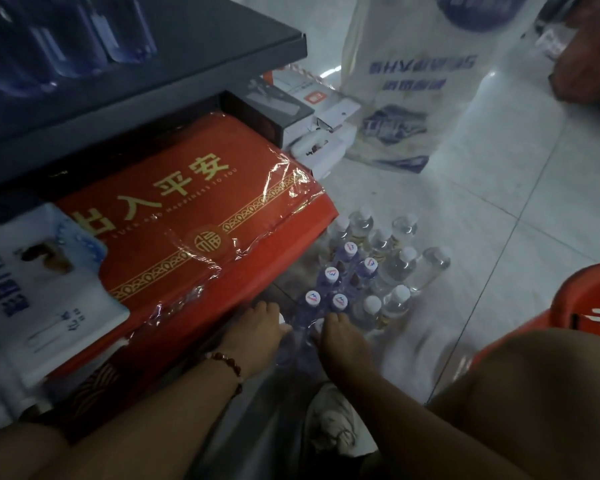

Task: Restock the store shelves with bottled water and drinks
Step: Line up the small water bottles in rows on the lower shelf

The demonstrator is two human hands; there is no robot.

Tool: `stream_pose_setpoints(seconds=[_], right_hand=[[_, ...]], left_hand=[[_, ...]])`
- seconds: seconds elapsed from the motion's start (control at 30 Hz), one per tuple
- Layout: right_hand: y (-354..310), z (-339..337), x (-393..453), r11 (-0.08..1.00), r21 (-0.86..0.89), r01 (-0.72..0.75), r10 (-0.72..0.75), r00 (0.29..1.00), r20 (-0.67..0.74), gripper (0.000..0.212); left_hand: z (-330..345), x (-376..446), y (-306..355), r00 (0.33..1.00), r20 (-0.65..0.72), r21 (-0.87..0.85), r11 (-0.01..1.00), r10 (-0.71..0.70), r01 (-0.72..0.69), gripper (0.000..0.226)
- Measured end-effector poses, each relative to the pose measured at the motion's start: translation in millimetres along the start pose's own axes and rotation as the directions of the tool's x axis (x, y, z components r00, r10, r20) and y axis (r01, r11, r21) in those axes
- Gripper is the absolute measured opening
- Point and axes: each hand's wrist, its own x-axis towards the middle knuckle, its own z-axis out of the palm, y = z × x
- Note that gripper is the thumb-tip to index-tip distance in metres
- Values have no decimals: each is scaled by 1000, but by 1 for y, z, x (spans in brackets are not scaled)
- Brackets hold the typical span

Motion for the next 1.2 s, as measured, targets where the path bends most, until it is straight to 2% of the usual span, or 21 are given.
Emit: stream_pose_setpoints(seconds=[0.03,0.1,0.17,0.23,0.27,0.33,0.4,0.5,0.57,0.63,0.77,0.83,0.9,0.97,1.03,1.1,1.13,1.2], right_hand=[[-5,-5,-5,999,34,-3,3,1000,-22,34],[-16,-18,-13,996,90,1,5,998,-66,35],[-29,-34,-18,992,120,37,-27,996,-85,35],[-44,-54,-21,980,181,85,-65,992,-112,31],[-54,-66,-24,969,221,108,-81,989,-125,26],[-71,-88,-35,935,303,183,-140,977,-159,17],[-90,-111,-48,885,394,247,-184,964,-190,12],[-121,-142,-69,838,404,367,-274,923,-271,10],[-144,-161,-84,801,418,429,-327,898,-293,10],[-169,-179,-100,751,470,464,-360,884,-299,15],[-216,-202,-127,635,585,504,-392,863,-318,29],[-241,-205,-138,580,638,506,-412,858,-306,29],[-263,-203,-147,516,702,491,-438,856,-277,32],[-283,-197,-157,479,724,496,-506,830,-234,34],[-303,-185,-163,455,736,502,-589,789,-175,35],[-322,-172,-167,451,733,510,-639,757,-133,50],[-330,-166,-168,442,743,502,-648,752,-122,64],[-342,-158,-169,422,793,439,-641,763,-82,86]], left_hand=[[-7,-8,-5,998,-62,21,1000,21,-19,34],[-25,-25,-14,986,-168,-46,999,-16,8,36],[-45,-45,-21,962,-239,-248,966,-135,74,27],[-57,-65,-30,879,-315,-581,805,-357,118,30],[-61,-74,-34,842,-296,-724,681,-451,110,32],[-77,-92,-40,801,-224,-887,457,-555,68,29],[-98,-112,-47,758,-166,-964,266,-631,10,28],[-134,-150,-57,631,-135,-991,99,-764,-92,36],[-152,-176,-63,577,-105,-984,0,-810,-178,43],[-163,-201,-70,546,-121,-971,-17,-829,-240,44],[-164,-241,-81,527,-228,-968,131,-819,-214,51],[-162,-263,-87,573,-218,-974,139,-790,-179,47],[-157,-282,-93,655,-196,-981,155,-730,-120,55],[-151,-298,-99,701,-159,-983,181,-695,-44,64],[-146,-311,-102,747,-140,-982,188,-650,-20,51],[-147,-322,-103,788,-141,-981,191,-599,-30,14],[-146,-326,-105,798,-141,-985,166,-586,-53,8],[-138,-331,-109,783,-138,-990,93,-607,-103,15]])
